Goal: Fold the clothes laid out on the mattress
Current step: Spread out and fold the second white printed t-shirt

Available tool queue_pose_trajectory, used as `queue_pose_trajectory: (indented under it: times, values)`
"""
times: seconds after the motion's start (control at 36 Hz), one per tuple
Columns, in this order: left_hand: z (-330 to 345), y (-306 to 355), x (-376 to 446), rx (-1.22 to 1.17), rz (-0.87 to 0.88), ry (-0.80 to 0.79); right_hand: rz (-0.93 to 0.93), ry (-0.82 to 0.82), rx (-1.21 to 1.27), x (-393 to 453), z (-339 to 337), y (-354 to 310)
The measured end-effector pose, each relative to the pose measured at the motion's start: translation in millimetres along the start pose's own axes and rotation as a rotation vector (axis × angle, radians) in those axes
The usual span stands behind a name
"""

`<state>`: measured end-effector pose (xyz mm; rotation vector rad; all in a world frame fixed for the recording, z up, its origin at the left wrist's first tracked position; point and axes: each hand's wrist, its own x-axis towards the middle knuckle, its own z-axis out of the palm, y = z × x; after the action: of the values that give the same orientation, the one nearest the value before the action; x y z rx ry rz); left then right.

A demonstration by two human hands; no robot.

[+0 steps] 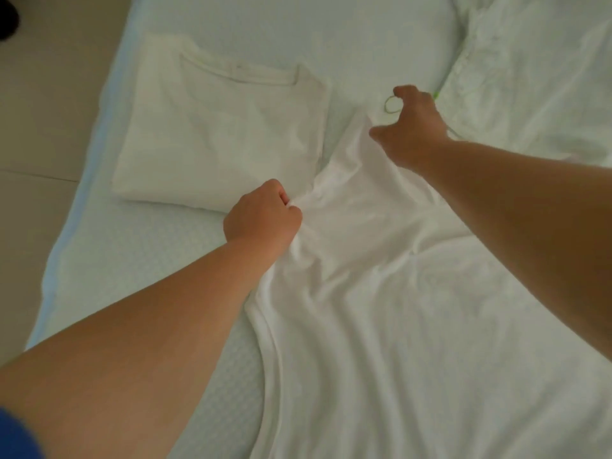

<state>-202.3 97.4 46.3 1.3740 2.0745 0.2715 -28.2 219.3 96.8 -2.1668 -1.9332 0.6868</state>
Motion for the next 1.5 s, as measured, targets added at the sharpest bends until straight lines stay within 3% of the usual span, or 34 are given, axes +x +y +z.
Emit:
queue_pose_trajectory:
  times: [0.08, 0.17, 0.31, 0.39, 0.5, 0.58, 0.81, 1.0, 1.19, 1.33, 1.44, 1.5]
  values:
    - [0.3, -0.6, -3.1, 0.026, 0.025, 0.012, -0.047, 0.006, -0.074, -31.7, 15.2, 15.0]
    - [3.0, -4.0, -8.5, -0.01, 0.035, 0.035, -0.218, 0.017, -0.128, -73.2, 29.3, 34.3]
    - [7.8, -9.4, -15.3, -0.113, -0.062, 0.081, -0.283, -0.416, -0.31, -105.1, 49.4, 65.7]
    - [7.5, -5.4, -21.1, -0.149, -0.119, 0.08, -0.258, -0.352, -0.258, -112.2, 48.7, 67.9]
    - [-0.7, 4.1, -45.1, -0.082, -0.072, 0.12, -0.169, -0.161, -0.078, -152.1, 34.7, 69.6]
    - [-6.1, 11.1, -76.0, -0.015, -0.001, 0.092, -0.047, -0.184, -0.024, -198.2, 18.5, 88.0]
    - [17.0, 43.9, -183.7, 0.046, 0.156, -0.43, 0.453, -0.298, -0.015, -336.1, -46.4, 192.3]
    - [83.1, 71.8, -273.4, 0.191, 0.257, -0.615, 0.725, -0.309, -0.028, -418.4, -77.9, 308.7]
    - [182.0, 105.8, -378.9, 0.292, 0.297, -0.689, 0.836, -0.294, 0.083, -465.3, -84.3, 415.4]
    - [238.2, 117.8, -431.3, 0.433, 0.27, -0.638, 0.91, -0.293, 0.215, -483.5, -85.5, 469.8]
    - [253.7, 110.9, -444.0, 0.504, 0.225, -0.509, 1.018, -0.228, 0.488, -480.1, -81.5, 491.8]
    - [255.1, 106.8, -444.3, 0.552, 0.22, -0.448, 1.112, -0.105, 0.726, -474.1, -80.5, 495.4]
